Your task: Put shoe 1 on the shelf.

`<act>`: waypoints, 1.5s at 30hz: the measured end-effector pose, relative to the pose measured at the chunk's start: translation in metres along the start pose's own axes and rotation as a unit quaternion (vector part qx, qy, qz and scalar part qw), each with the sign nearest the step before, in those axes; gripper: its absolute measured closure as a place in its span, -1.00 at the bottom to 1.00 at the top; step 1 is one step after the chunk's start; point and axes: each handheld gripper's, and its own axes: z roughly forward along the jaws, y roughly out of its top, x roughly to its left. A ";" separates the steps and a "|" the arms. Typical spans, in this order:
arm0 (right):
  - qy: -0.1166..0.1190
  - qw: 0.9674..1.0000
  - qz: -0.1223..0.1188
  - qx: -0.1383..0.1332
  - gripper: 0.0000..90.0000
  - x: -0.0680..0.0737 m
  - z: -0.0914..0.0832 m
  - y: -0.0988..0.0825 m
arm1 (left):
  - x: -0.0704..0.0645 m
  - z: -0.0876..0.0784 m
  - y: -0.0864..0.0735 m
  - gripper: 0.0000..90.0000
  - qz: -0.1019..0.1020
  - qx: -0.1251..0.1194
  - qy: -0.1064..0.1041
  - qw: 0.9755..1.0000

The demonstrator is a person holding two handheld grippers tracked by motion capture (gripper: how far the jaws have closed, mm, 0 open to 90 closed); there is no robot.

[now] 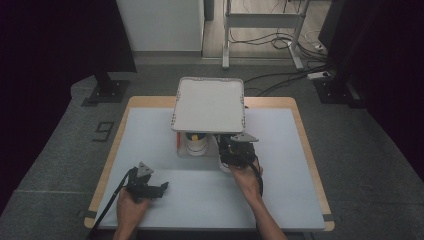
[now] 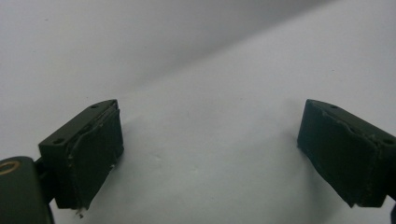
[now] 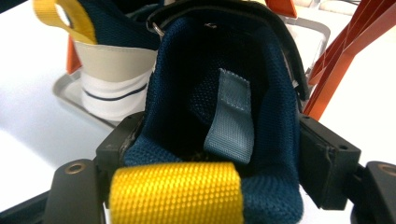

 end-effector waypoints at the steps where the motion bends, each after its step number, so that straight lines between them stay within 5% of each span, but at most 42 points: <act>1: 0.000 1.000 0.002 0.000 -0.45 -0.001 0.003 -0.001 | 0.000 0.000 0.000 -0.85 0.000 0.000 0.001 1.000; 3: 0.005 1.000 0.014 -0.006 -0.46 -0.002 0.005 -0.001 | 0.000 0.000 0.000 -0.85 0.000 0.000 0.000 1.000; 11: 0.026 1.000 -0.004 0.009 -0.78 -0.006 0.005 0.005 | 0.000 0.000 0.000 -0.85 0.000 0.000 0.000 1.000; 19: 0.052 0.998 -0.028 -0.005 -0.69 -0.004 -0.027 0.006 | 0.000 0.000 0.000 -0.85 -0.001 0.000 0.000 1.000; 22: 0.062 0.998 -0.027 -0.009 -0.43 -0.008 -0.044 0.000 | 0.000 0.000 0.000 -0.85 0.000 0.000 0.000 1.000; 24: 0.082 0.996 -0.037 -0.004 0.03 -0.012 -0.055 -0.004 | 0.000 0.000 0.000 -0.85 0.000 0.000 0.000 1.000; 28: 0.108 0.993 -0.057 0.005 0.52 -0.015 -0.062 -0.012 | 0.000 0.000 0.000 -0.85 0.001 0.001 0.000 1.000; 36: 0.146 0.987 -0.071 0.011 0.80 -0.011 -0.041 -0.008 | 0.000 0.000 0.000 -0.85 0.000 0.000 0.000 1.000; 41: 0.138 0.987 -0.078 0.002 0.88 -0.002 -0.033 -0.003 | 0.000 0.000 0.000 -0.85 0.000 0.000 0.000 1.000; 45: 0.110 0.991 -0.075 -0.004 0.83 -0.002 -0.023 0.000 | 0.000 0.000 0.000 -0.85 0.000 0.000 0.000 1.000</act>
